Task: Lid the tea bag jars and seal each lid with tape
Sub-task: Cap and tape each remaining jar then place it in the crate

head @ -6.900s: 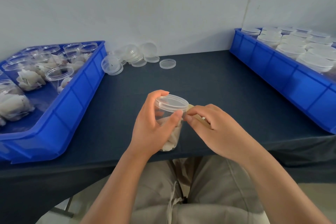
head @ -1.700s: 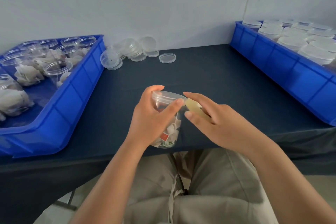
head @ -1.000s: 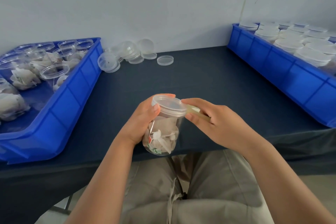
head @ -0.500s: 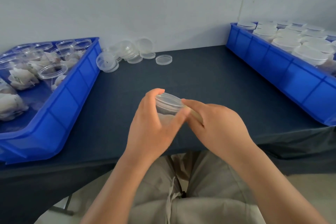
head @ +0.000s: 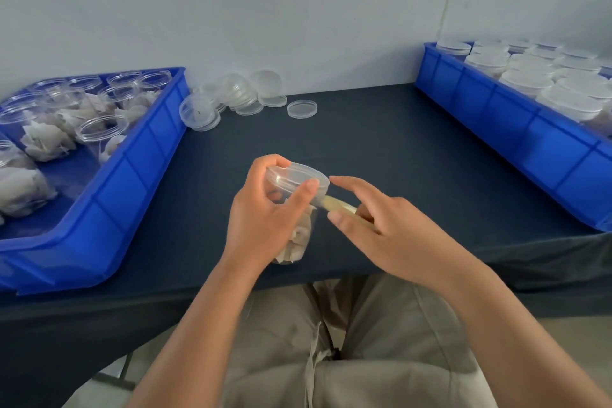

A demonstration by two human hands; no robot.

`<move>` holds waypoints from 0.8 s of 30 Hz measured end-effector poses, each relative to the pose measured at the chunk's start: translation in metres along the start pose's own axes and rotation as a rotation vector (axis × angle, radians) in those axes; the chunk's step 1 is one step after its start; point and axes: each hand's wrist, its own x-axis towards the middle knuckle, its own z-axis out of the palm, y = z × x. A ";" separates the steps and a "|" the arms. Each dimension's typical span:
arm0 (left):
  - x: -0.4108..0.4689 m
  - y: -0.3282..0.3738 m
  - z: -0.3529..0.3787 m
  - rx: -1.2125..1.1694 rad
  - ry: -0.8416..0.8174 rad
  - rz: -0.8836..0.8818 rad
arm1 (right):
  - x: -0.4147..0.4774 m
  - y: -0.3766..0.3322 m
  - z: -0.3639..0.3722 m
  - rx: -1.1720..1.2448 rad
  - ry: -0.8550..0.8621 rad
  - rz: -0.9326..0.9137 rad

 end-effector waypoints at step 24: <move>-0.005 -0.034 0.004 -0.108 -0.089 0.102 | 0.002 -0.006 0.015 -0.234 0.303 -0.049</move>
